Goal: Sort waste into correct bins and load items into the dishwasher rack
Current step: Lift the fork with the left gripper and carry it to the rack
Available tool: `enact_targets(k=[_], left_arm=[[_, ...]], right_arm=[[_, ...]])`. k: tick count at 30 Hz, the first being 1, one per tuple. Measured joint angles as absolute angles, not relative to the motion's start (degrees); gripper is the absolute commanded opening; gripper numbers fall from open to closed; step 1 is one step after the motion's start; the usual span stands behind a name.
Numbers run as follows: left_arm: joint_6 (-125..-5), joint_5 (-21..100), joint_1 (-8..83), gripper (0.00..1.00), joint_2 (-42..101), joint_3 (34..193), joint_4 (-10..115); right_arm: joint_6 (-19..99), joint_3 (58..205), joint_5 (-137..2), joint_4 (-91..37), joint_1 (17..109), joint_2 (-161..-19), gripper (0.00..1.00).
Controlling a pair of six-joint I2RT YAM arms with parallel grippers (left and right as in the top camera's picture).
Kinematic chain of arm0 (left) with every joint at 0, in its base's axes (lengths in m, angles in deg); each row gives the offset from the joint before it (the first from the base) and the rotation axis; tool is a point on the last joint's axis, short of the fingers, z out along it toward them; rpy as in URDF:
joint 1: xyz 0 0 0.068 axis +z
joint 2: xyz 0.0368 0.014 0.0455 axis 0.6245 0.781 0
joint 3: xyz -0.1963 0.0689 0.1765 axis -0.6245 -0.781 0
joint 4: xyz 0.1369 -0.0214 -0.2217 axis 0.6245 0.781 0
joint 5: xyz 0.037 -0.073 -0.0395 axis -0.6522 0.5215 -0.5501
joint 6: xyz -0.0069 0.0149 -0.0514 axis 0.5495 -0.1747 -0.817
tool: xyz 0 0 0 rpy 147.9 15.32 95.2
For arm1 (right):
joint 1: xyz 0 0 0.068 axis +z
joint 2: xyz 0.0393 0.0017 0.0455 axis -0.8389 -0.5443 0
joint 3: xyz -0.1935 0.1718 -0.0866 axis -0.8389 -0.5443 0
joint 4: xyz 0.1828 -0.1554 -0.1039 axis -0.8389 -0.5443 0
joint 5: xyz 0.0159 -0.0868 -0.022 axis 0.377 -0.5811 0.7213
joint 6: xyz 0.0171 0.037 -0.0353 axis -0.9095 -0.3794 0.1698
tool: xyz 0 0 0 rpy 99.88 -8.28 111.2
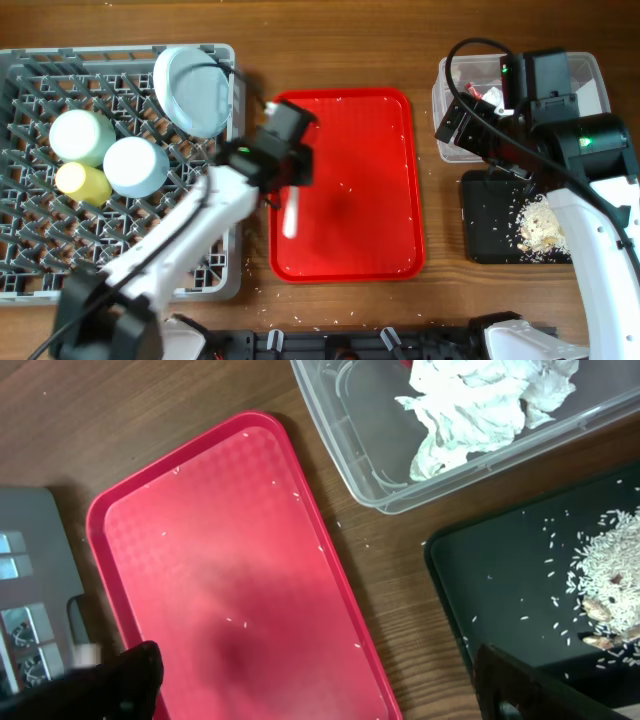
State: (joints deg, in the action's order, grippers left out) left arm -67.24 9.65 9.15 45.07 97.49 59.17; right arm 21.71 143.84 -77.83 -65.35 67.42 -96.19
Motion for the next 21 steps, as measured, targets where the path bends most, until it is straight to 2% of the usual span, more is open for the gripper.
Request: enact_targets(k=[6,9,11,17,19,20,21], left_arm=[[-58.76,8.31,23.77,0.18,34.82,97.44,59.80],[-53.61,8.16,28.52,0.18,34.12,97.44,61.44],[-51.64,8.16,30.57,0.22,34.12,97.44,61.58],[-48.56,8.18,31.55,0.21,38.77,97.44,61.09],[-48.34,8.18,31.55,0.26,40.59,97.44,61.16],[-48.21,8.18,31.55,0.41,41.85,97.44,61.23],[-48.05,8.18,31.55,0.46,42.77,97.44,61.44]], right_arm=[[21.71,143.84,-77.83,-65.37,67.42,-96.19,1.00],[21.71,143.84,-77.86,-65.35,67.42,-96.19,1.00],[21.71,143.84,-77.86,-65.35,67.42,-96.19,1.00],[21.71,143.84,-77.83,-65.35,67.42,-96.19,1.00],[21.71,143.84,-77.83,-65.37,67.42,-96.19,1.00],[21.71,143.84,-77.86,-65.37,67.42,-96.19,1.00],[21.71,143.84,-77.86,-65.37,67.42,-96.19,1.00]])
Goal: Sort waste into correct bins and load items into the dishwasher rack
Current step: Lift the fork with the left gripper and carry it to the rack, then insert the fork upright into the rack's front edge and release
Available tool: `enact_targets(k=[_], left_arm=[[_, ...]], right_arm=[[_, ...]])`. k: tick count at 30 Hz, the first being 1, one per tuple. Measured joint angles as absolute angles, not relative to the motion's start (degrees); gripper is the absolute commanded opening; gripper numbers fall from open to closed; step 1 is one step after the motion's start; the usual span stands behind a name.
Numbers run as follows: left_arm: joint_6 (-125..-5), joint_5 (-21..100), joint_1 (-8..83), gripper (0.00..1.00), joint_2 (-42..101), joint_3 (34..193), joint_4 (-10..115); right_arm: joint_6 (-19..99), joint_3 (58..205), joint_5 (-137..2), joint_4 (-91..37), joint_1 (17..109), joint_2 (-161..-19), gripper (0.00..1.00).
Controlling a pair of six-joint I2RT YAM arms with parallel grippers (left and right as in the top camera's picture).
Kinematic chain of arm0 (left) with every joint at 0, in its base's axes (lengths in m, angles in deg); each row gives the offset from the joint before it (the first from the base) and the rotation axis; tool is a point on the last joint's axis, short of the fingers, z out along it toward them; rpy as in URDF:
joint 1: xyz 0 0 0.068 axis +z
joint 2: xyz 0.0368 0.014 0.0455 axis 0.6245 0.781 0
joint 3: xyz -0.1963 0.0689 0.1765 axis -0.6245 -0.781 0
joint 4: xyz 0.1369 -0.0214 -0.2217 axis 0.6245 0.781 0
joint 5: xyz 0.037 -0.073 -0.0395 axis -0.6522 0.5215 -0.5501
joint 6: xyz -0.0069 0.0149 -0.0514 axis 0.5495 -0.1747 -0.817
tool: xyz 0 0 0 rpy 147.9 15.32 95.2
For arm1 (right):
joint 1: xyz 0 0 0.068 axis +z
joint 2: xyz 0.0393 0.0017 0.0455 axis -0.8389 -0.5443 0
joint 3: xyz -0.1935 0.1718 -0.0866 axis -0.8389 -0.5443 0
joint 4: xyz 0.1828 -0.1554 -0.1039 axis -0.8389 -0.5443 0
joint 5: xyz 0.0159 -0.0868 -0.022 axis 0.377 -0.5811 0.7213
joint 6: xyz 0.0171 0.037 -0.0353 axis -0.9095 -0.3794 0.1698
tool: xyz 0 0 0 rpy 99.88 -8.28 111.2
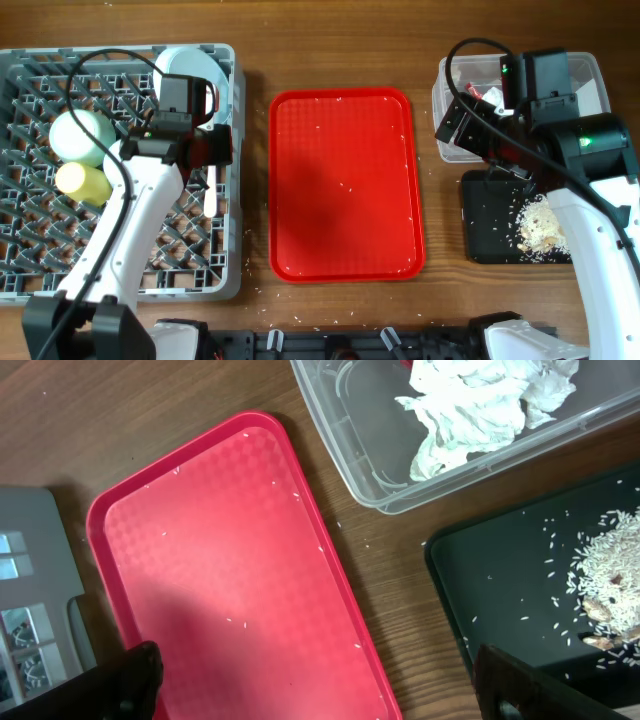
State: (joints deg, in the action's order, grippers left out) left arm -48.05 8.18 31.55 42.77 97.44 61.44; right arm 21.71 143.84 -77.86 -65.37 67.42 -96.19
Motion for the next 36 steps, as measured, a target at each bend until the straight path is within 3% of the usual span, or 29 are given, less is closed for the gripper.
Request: enact_targets(k=[2,5,8,12,14,18,23,36], left_arm=[[-47.83,8.16,31.55,0.50,43.76,97.44,61.66],[-47.35,8.16,31.55,0.65,44.08,97.44,61.79],[-47.92,8.16,31.55,0.67,43.97,97.44,62.17],[-50.06,9.65,31.55,0.78,39.56,97.44,63.67],[-52.21,11.90,31.55,1.00,35.06,97.44,65.68],[-57.10,20.16,31.55,1.00,20.28,97.44,77.09],[-60.93,27.88,31.64,1.00,13.16,97.27,94.14],[-68.82,31.59,31.64,1.00,-9.90,94.01,103.96]], right_arm=[[21.71,143.84,-77.83,-65.35,67.42,-96.19,1.00],[21.71,143.84,-77.83,-65.35,67.42,-96.19,1.00],[21.71,143.84,-77.83,-65.35,67.42,-96.19,1.00],[21.71,143.84,-77.83,-65.33,67.42,-96.19,1.00],[21.71,143.84,-77.83,-65.35,67.42,-96.19,1.00],[21.71,143.84,-77.86,-65.30,67.42,-96.19,1.00],[21.71,143.84,-77.83,-65.35,67.42,-96.23,1.00],[21.71,143.84,-77.83,-65.35,67.42,-96.34,1.00]])
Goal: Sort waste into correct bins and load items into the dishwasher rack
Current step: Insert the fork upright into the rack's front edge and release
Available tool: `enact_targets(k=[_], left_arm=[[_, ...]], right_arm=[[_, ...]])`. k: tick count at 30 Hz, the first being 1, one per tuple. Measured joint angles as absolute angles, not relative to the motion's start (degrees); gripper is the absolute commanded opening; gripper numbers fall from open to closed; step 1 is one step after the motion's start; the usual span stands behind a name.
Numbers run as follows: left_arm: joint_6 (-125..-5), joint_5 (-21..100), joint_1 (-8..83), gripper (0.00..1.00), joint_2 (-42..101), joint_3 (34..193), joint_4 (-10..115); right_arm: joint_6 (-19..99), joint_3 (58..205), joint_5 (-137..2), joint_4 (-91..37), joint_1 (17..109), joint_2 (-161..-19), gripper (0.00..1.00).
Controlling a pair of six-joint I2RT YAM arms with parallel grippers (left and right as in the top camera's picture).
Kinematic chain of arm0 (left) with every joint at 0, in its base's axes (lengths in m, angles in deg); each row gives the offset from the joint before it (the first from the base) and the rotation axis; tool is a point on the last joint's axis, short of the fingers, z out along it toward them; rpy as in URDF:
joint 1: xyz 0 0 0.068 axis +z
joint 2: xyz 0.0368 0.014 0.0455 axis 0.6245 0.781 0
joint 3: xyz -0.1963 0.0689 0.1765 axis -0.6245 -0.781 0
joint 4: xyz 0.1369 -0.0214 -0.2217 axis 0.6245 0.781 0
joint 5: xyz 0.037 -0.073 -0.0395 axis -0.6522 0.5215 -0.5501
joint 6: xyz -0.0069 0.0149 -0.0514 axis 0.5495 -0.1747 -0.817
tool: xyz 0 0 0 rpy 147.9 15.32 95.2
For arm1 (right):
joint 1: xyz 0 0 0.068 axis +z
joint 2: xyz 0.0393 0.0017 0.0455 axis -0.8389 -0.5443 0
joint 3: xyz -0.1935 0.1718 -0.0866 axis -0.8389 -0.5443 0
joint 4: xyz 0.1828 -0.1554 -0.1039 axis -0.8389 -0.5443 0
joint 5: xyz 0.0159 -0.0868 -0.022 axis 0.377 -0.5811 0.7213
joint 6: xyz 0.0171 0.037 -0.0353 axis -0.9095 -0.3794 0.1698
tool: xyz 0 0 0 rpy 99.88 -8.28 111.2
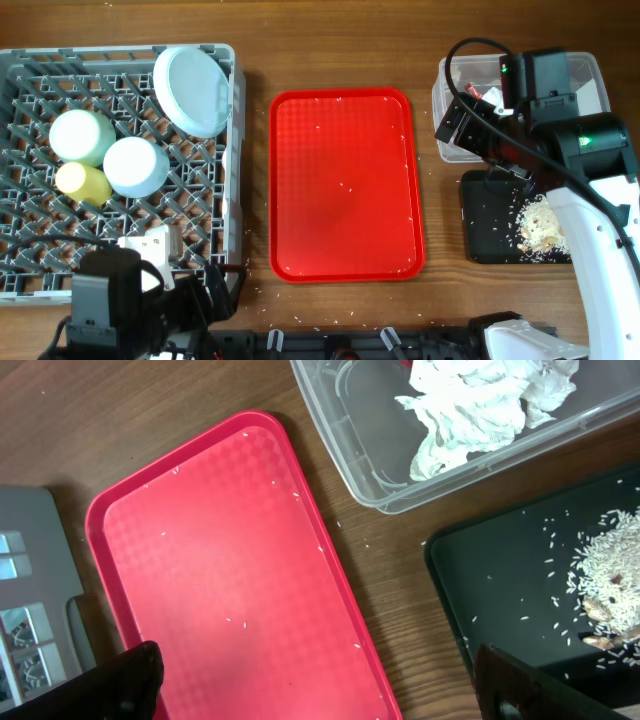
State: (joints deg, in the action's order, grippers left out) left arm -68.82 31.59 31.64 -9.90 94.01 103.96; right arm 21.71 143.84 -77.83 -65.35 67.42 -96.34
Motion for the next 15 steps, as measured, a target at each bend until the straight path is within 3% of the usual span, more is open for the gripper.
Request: enact_targets(k=[9,15], left_arm=[[-68.84,30.94,31.47,1.00,-10.43,93.97,102.97],[-64.93,29.97,30.77,1.00,-17.09,88.48,87.30]], right_arm=[[21.71,143.84,-77.83,-65.35,67.42,-96.34,1.00],[21.71,143.84,-77.83,-65.37,67.42,-96.36,1.00]])
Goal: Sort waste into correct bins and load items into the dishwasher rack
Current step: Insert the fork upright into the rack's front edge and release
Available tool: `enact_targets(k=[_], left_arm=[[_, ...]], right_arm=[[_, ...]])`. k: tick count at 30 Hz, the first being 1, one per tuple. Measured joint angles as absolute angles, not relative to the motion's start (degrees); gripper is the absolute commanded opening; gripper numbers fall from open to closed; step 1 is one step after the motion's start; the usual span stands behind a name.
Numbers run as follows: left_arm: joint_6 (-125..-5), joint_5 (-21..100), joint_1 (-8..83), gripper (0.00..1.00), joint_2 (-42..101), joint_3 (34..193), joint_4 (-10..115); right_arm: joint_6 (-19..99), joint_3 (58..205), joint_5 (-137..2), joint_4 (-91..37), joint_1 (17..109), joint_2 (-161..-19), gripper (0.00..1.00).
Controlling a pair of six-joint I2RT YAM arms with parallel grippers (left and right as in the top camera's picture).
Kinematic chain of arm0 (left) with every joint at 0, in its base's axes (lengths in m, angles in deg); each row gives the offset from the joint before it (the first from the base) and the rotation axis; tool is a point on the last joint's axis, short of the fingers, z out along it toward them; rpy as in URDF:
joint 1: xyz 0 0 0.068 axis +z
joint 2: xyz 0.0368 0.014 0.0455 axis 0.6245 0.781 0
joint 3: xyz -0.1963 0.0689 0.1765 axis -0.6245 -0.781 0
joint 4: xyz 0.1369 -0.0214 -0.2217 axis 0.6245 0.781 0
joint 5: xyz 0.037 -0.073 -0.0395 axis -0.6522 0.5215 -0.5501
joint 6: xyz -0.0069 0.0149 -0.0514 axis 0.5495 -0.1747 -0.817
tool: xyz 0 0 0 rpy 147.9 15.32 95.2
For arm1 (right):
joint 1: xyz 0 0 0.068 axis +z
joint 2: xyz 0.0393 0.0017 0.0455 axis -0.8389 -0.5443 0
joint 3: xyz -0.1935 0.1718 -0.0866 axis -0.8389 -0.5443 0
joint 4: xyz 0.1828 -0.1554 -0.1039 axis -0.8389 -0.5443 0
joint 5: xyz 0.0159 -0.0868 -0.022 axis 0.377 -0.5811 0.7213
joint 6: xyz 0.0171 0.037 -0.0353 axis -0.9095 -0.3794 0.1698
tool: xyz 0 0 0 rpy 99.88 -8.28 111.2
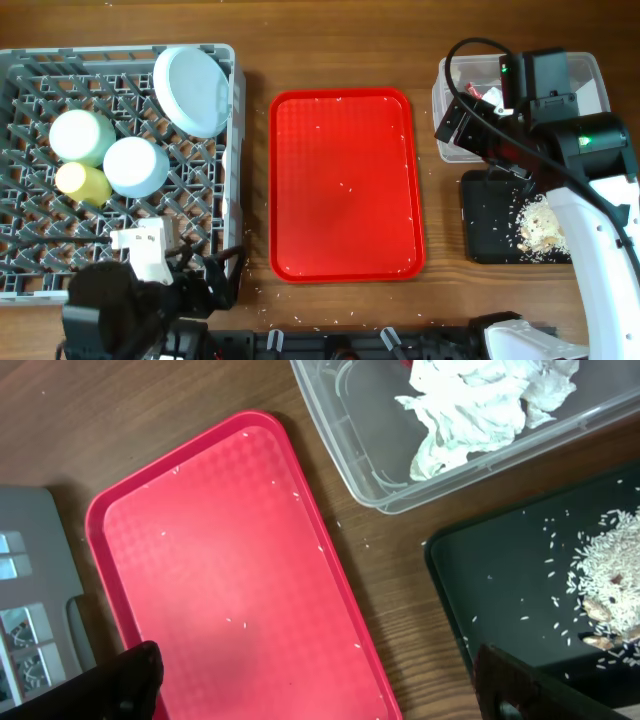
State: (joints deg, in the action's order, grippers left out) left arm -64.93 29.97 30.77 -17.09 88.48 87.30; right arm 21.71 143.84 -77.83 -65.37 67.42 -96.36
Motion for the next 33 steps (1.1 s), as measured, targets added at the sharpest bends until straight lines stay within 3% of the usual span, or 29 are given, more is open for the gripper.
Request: enact_targets(k=[9,16,25,29,33], left_arm=[[-58.92,27.64,35.66,1.00,-39.41,60.81,54.23],[-59.92,26.00,38.09,1.00,-41.16,43.26,29.36],[-72.51,13.12,38.48,1.00,-41.16,34.19,21.64],[-72.16,9.78,39.23,1.00,-41.18,33.91,17.47],[-67.77,10.08,40.38,1.00,-41.18,33.86,22.58]], right_arm=[[21.71,143.84,-77.83,-65.37,67.42,-96.47,1.00],[21.71,143.84,-77.83,-65.37,67.42,-96.52,1.00],[21.71,143.84,-77.86,-65.35,67.42,-96.52,1.00],[21.71,143.84,-77.83,-65.35,67.42,-96.54,1.00],[21.71,143.84,-77.83,-65.33,67.42,-96.54,1.00]])
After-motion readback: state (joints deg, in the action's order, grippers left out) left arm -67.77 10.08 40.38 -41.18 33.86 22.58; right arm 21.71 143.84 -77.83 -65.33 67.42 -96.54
